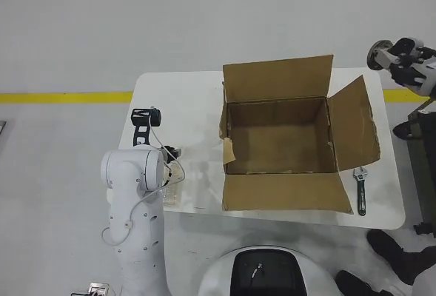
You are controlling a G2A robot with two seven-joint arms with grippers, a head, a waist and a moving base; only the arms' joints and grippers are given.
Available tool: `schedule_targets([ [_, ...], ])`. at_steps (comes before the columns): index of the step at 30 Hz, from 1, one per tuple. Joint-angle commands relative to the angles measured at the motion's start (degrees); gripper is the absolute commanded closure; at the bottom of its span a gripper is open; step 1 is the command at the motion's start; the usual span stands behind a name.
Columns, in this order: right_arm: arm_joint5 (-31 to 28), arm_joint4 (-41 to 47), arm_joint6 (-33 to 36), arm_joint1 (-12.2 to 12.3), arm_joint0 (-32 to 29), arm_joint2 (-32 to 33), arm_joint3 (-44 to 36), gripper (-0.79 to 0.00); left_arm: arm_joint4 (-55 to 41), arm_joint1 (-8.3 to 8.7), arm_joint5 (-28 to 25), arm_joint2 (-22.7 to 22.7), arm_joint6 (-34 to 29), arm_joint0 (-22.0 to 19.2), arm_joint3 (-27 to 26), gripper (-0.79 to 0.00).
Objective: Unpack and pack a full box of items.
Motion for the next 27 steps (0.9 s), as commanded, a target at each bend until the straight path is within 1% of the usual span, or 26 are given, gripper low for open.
schedule_targets([
  [1, -1.53, -1.31, 2.1, 0.65, -0.65, 2.99, 0.47, 0.0, 0.0, 0.0, 0.0, 0.0, 0.0, 0.0, 0.0, -0.785],
  [5, -3.98, 0.12, 5.14, 1.76, -3.85, 8.57, 1.43, 0.0, 0.0, 0.0, 0.0, 0.0, 0.0, 0.0, 0.0, -0.785],
  [8, -6.54, 1.72, 7.72, 2.42, -8.15, 11.34, 1.81, 0.0, 0.0, 0.0, 0.0, 0.0, 0.0, 0.0, 0.0, -0.785],
  [11, -9.31, 3.45, 9.92, 2.93, -13.29, 13.14, 1.47, 0.0, 0.0, 0.0, 0.0, 0.0, 0.0, 0.0, 0.0, -0.785],
  [15, -12.41, 5.53, 10.73, 3.37, -20.18, 14.24, 0.86, 0.0, 0.0, 0.0, 0.0, 0.0, 0.0, 0.0, 0.0, -0.785],
  [17, -13.28, 5.89, 9.91, 3.51, -23.33, 14.42, 0.35, 0.0, 0.0, 0.0, 0.0, 0.0, 0.0, 0.0, 0.0, -0.785],
  [18, -14.44, 5.26, 9.61, 3.61, -25.04, 14.03, -0.1, 0.0, 0.0, 0.0, 0.0, 0.0, 0.0, 0.0, 0.0, -0.785],
  [19, -14.12, 3.98, 8.73, 3.7, -26.4, 14.24, -0.3, 0.0, 0.0, 0.0, 0.0, 0.0, 0.0, 0.0, 0.0, -0.785],
  [20, -13.23, 3.7, 7.73, 3.69, -27.05, 14.39, -0.45, 0.0, 0.0, 0.0, 0.0, 0.0, 0.0, 0.0, 0.0, -0.785],
  [27, -13.23, 3.7, 7.73, 3.69, -27.05, 14.39, -0.45, 0.0, 0.0, 0.0, 0.0, 0.0, 0.0, 0.0, 0.0, -0.785],
])
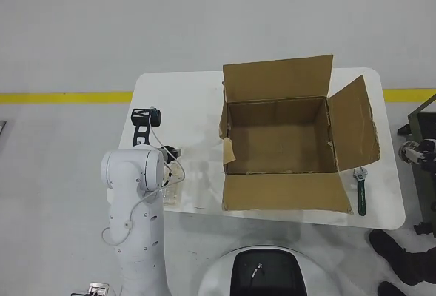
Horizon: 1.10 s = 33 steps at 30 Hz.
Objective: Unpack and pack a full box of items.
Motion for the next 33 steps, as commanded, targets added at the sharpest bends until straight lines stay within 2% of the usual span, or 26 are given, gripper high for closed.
schedule_targets([
  [1, -0.01, 0.0, 0.0, 0.0, -0.01, 0.0, 0.0, 0.0, 0.0, 0.0, 0.0, 0.0, 0.0, 0.0, 0.0, -0.785],
  [11, -0.01, 0.0, 0.0, 0.0, -0.01, 0.0, 0.0, 0.0, 0.0, 0.0, 0.0, 0.0, 0.0, 0.0, 0.0, -0.785],
  [17, -0.51, -6.12, -4.35, 0.48, -3.33, -4.05, -0.67, 0.0, 0.0, 0.0, 0.0, 0.0, 0.0, 0.0, 0.0, -0.785],
  [21, -1.04, -9.6, -6.3, 0.94, -2.91, -7.76, 2.81, 0.0, 0.0, 0.0, 0.0, 0.0, 0.0, 0.0, 0.0, -0.785],
  [26, -4.06, -13.45, -4.76, 1.85, -0.63, -11.67, 7.81, 0.0, 0.0, 0.0, 0.0, 0.0, 0.0, 0.0, 0.0, -0.785],
  [33, -6.78, -14.08, -4.51, 3.02, 0.19, -11.82, 10.88, 0.0, 0.0, 0.0, 0.0, 0.0, 0.0, 0.0, 0.0, -0.785],
])
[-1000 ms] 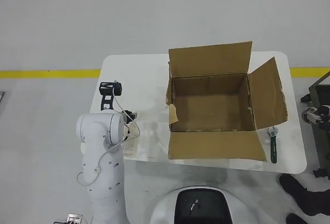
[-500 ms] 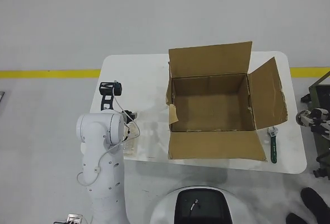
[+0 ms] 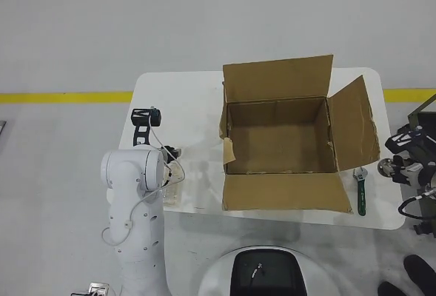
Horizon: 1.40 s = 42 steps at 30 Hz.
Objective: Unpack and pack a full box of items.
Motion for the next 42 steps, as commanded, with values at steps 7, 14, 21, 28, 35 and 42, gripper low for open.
schedule_targets([
  [7, -0.24, 1.66, 0.86, 1.49, -1.48, -1.64, 4.64, 0.0, 0.0, 0.0, 0.0, 0.0, 0.0, 0.0, 0.0, -0.785],
  [14, -1.22, 2.95, -0.12, 2.82, -2.82, -3.32, 5.55, 0.0, 0.0, 0.0, 0.0, 0.0, 0.0, 0.0, 0.0, -0.785],
  [21, -1.09, 2.87, -0.85, 3.61, -3.93, -3.71, 5.75, 0.0, 0.0, 0.0, 0.0, 0.0, 0.0, 0.0, 0.0, -0.785],
  [28, -0.53, 2.58, -2.06, 4.27, -4.18, -4.53, 7.13, -0.117, 0.0, 0.0, 0.0, 0.0, 0.0, 0.0, 0.0, -0.785],
  [35, 0.13, 1.34, -3.38, 4.88, -3.47, -6.04, 8.64, -0.323, 0.0, 0.0, 0.0, 0.0, 0.0, 0.0, 0.0, -0.785],
  [42, 0.45, 1.69, -4.11, 5.53, -3.02, -6.31, 9.46, -0.382, 0.0, 0.0, 0.0, 0.0, 0.0, 0.0, 0.0, -0.785],
])
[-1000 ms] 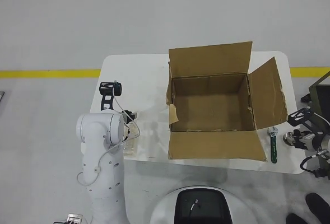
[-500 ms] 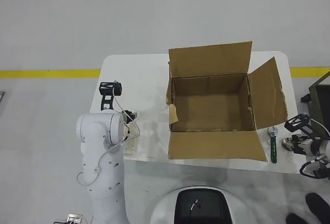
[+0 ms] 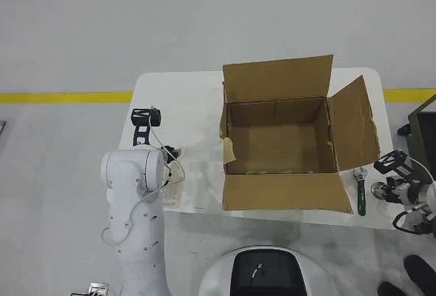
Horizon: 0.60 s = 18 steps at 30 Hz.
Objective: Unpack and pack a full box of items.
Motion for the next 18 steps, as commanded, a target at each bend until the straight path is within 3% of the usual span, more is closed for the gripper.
schedule_targets([
  [1, 0.15, 0.59, -0.52, 0.16, 0.26, 0.24, 0.08, -0.379, 0.0, 0.0, 0.0, 0.0, 0.0, 0.0, 0.0, -0.785],
  [4, 1.02, 3.97, -2.55, 0.49, 0.72, 2.89, -0.81, -0.363, 0.0, 0.0, 0.0, 0.0, 0.0, 0.0, 0.0, -0.785],
  [6, 1.85, 7.73, -5.0, 0.72, 0.88, 6.18, -1.72, -0.277, 0.0, 0.0, 0.0, 0.0, 0.0, 0.0, 0.0, -0.785],
  [7, 1.74, 10.3, -6.16, 0.85, 0.95, 7.94, -2.09, -0.175, 0.0, 0.0, 0.0, 0.0, 0.0, 0.0, 0.0, -0.785],
  [8, 1.43, 11.69, -7.05, 1.04, 1.01, 9.68, -2.44, 0.0, 0.0, 0.0, 0.0, 0.0, 0.0, 0.0, 0.0, -0.785],
  [10, 0.59, 13.51, -11.68, 1.31, 1.31, 12.88, -3.22, 0.0, 0.0, 0.0, 0.0, 0.0, 0.0, 0.0, 0.0, -0.785],
  [14, 2.46, 8.21, -23.4, 1.33, 0.24, 15.37, -3.85, 0.0, 0.0, 0.0, 0.0, 0.0, 0.0, 0.0, 0.0, -0.785],
  [18, 2.46, 8.21, -23.4, 1.33, 0.24, 15.37, -3.85, 0.0, 0.0, 0.0, 0.0, 0.0, 0.0, 0.0, 0.0, -0.785],
])
